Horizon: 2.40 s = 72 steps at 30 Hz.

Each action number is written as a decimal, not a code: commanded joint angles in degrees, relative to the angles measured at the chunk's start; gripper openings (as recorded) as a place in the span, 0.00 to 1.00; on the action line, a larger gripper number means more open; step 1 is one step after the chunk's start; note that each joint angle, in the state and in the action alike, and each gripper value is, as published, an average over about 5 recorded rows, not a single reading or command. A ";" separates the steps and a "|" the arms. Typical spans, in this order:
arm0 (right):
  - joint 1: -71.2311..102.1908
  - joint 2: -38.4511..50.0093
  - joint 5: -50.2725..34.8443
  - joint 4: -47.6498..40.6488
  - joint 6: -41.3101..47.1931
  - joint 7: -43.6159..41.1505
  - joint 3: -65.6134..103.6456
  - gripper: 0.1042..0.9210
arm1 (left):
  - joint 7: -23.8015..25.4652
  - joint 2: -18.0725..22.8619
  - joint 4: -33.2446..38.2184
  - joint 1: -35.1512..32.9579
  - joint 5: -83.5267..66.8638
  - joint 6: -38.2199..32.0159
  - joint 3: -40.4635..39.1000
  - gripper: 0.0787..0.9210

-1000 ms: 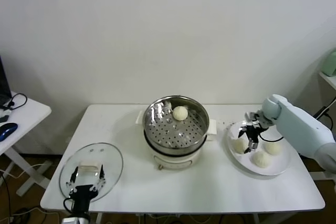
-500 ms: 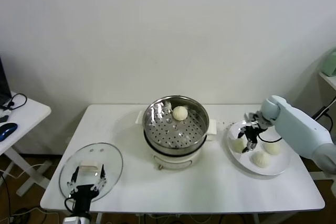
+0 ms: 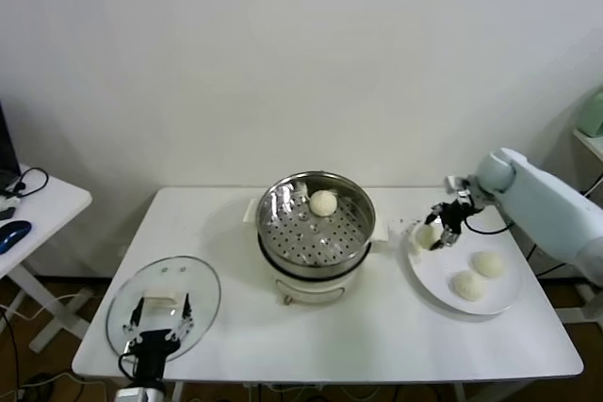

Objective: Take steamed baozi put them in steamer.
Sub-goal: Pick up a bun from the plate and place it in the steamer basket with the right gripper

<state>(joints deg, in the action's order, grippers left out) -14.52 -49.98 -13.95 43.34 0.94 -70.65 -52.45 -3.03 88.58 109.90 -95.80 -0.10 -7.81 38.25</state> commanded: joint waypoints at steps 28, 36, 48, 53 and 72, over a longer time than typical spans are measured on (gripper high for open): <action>-14.98 -23.64 -32.20 8.78 10.22 4.10 -22.60 0.74 | -0.52 -0.10 1.65 -0.60 2.45 0.89 -3.93 0.88; -12.32 -28.16 -29.28 2.36 8.73 3.82 -23.27 0.74 | -0.51 -0.44 1.30 -1.03 1.78 0.50 -3.28 0.88; -10.17 -30.58 -24.51 -3.88 6.90 3.49 -22.20 0.74 | -0.50 -0.55 0.90 -1.10 1.39 0.28 -3.10 0.88; -9.87 -30.76 -23.59 -4.38 6.58 3.39 -21.92 0.74 | -0.52 -0.53 0.78 -1.17 1.30 0.22 -3.06 0.88; -9.60 -29.95 -22.60 -1.46 6.02 3.61 -22.94 0.87 | -0.65 -0.37 0.47 -1.30 1.29 0.06 -2.96 0.88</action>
<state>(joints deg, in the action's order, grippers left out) -24.24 -79.64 -37.01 41.74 7.11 -67.11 -75.21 -3.66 88.12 110.41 -97.07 1.14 -7.74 35.32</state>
